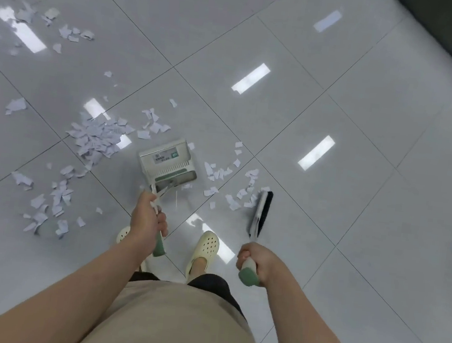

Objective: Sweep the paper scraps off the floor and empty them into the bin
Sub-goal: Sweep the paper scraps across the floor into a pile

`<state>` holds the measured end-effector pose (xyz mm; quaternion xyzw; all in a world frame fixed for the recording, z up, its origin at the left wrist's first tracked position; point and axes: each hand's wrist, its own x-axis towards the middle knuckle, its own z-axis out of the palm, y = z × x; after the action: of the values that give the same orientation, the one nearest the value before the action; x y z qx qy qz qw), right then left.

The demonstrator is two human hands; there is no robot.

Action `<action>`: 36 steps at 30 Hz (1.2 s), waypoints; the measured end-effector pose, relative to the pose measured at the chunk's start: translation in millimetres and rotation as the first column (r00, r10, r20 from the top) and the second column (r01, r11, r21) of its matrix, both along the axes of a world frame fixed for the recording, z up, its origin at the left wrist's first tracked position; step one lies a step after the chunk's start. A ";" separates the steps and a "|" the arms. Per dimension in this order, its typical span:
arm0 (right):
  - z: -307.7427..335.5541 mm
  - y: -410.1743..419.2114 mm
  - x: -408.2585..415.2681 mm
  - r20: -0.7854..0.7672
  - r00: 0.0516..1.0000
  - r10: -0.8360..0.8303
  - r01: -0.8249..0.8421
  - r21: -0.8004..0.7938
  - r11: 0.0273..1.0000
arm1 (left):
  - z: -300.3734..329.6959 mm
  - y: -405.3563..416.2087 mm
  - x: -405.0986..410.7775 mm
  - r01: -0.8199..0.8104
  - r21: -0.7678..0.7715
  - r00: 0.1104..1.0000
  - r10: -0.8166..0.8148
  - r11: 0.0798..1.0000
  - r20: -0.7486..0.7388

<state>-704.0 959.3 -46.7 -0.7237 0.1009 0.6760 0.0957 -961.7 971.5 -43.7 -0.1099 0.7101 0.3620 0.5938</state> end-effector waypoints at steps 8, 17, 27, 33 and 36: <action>3.3 43.7 -77.6 -0.295 0.935 0.198 -0.209 -0.007 0.978 | 19.7 -7.8 18.4 -0.253 0.029 0.967 0.254 0.967 -0.035; -6.2 159.1 -63.2 -0.602 0.783 -0.158 0.088 -0.143 0.986 | 62.7 -24.2 -21.7 -0.555 0.192 0.824 0.566 0.809 -0.003; 32.4 163.0 -57.2 -0.627 0.779 -0.008 0.026 0.020 0.999 | 55.1 -19.9 -9.4 -0.405 0.181 0.898 0.427 0.896 -0.106; 36.1 160.6 -1.7 -0.482 0.876 -0.011 0.083 0.128 0.988 | 46.2 0.4 15.6 -0.295 0.170 0.945 0.314 0.940 -0.097; 33.2 157.7 29.7 -0.392 0.918 -0.049 0.136 0.198 0.971 | 44.0 15.8 33.4 -0.260 0.159 0.956 0.277 0.952 -0.096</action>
<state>-674.3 1117.0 -13.5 -0.5561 0.0762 0.8064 0.1861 -928.3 987.2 0.3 -0.1409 0.6941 0.4958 0.5025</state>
